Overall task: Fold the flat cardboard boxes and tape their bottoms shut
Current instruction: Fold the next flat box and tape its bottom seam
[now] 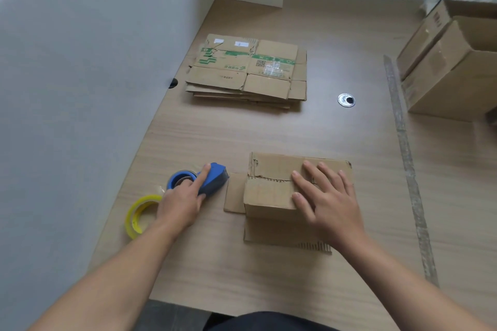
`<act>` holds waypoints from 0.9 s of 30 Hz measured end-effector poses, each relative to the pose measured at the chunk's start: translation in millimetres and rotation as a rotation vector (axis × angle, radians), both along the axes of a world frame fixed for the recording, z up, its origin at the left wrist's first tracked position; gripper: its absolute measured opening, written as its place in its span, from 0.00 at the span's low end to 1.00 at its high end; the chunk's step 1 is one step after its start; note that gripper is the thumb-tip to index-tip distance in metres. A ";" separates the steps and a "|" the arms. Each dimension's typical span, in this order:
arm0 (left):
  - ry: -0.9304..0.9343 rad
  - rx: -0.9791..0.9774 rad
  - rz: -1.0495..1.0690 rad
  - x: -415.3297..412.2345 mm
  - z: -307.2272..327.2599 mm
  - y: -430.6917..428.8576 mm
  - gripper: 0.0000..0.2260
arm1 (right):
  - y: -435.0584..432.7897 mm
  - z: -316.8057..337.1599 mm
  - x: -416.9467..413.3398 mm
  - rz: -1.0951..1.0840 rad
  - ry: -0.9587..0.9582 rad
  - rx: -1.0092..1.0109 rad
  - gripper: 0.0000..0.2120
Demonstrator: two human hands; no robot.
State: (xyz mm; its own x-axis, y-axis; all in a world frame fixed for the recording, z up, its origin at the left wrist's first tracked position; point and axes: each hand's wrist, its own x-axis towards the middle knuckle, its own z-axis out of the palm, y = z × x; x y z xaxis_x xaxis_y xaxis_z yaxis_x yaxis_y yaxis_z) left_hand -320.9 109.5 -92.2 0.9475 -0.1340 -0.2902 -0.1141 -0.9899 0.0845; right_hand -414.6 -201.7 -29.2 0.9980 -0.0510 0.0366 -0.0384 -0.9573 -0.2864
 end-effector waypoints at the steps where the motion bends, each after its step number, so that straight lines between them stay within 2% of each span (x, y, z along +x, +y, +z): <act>1: -0.021 0.014 -0.037 -0.5 -2.0 0.2 0.33 | 0.4 0.2 0.0 -0.002 0.000 0.001 0.27; 7: -0.115 0.039 -0.057 -6.8 -10.6 -4.3 0.36 | 0.0 0.3 0.2 -0.001 0.019 0.023 0.27; 10: -0.090 0.041 -0.035 -5.3 -8.2 -8.5 0.37 | -0.9 0.3 1.1 -0.005 0.028 0.030 0.27; 14: -0.122 -0.116 0.042 6.0 19.1 -8.2 0.35 | -5.8 3.5 4.8 0.019 0.033 0.008 0.27; 17: -0.202 -0.233 0.000 10.3 55.3 -2.7 0.36 | -16.2 5.5 14.8 0.070 0.086 0.022 0.26; 20: -0.347 -0.336 -0.195 11.3 95.7 -7.8 0.37 | -23.8 5.2 19.5 0.059 0.105 0.122 0.23; 23: -0.542 -0.356 -0.587 5.8 120.2 -23.9 0.26 | -24.6 9.0 17.5 0.003 0.037 0.341 0.22; 27: -0.530 -0.204 -0.938 -5.9 123.3 -52.3 0.21 | -32.3 16.8 14.2 -0.019 -0.037 0.693 0.18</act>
